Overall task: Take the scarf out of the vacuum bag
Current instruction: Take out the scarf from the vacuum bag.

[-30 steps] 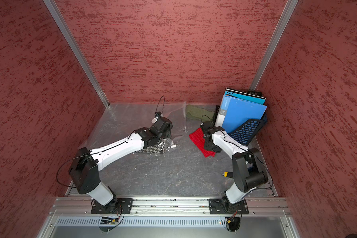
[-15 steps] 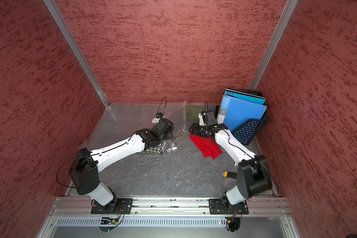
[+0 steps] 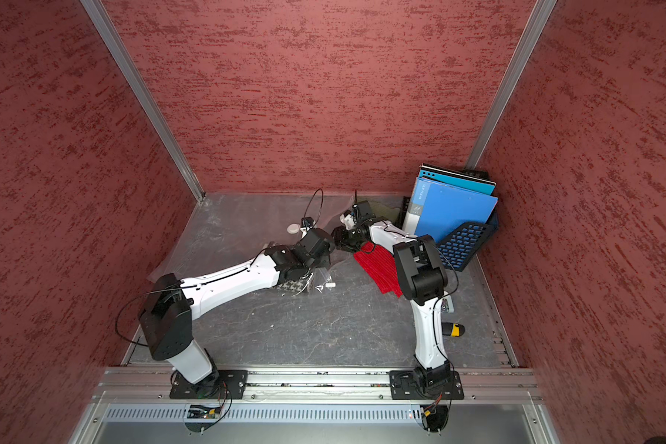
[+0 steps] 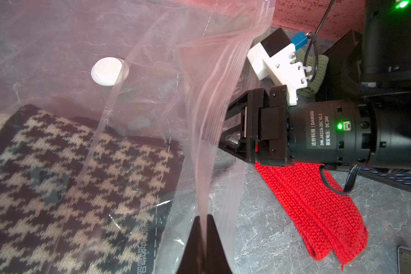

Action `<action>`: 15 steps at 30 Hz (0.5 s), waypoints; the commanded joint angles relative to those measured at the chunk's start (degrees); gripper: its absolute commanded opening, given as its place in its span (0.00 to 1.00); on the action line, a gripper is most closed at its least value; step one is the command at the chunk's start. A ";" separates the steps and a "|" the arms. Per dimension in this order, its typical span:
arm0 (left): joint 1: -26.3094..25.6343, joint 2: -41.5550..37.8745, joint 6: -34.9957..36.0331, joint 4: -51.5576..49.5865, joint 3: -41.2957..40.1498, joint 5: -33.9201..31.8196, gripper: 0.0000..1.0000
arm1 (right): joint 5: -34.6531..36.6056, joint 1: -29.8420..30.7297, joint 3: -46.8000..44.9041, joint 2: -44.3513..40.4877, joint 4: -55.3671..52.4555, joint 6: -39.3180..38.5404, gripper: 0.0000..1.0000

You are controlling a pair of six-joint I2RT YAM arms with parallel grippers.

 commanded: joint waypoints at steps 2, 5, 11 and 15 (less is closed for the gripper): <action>0.39 0.92 -0.19 1.60 1.34 -0.40 0.00 | -4.59 1.52 1.41 3.20 -2.37 -0.28 0.60; 0.67 0.53 0.10 1.91 0.92 -0.53 0.00 | -5.31 2.84 2.22 4.76 -3.82 -0.61 0.61; 1.13 0.09 0.32 2.12 0.72 -0.65 0.00 | -7.38 4.32 2.51 6.55 -4.56 -0.84 0.64; 1.18 0.17 0.79 2.10 1.14 -0.53 0.00 | -10.28 4.50 1.17 7.06 -1.11 0.76 0.77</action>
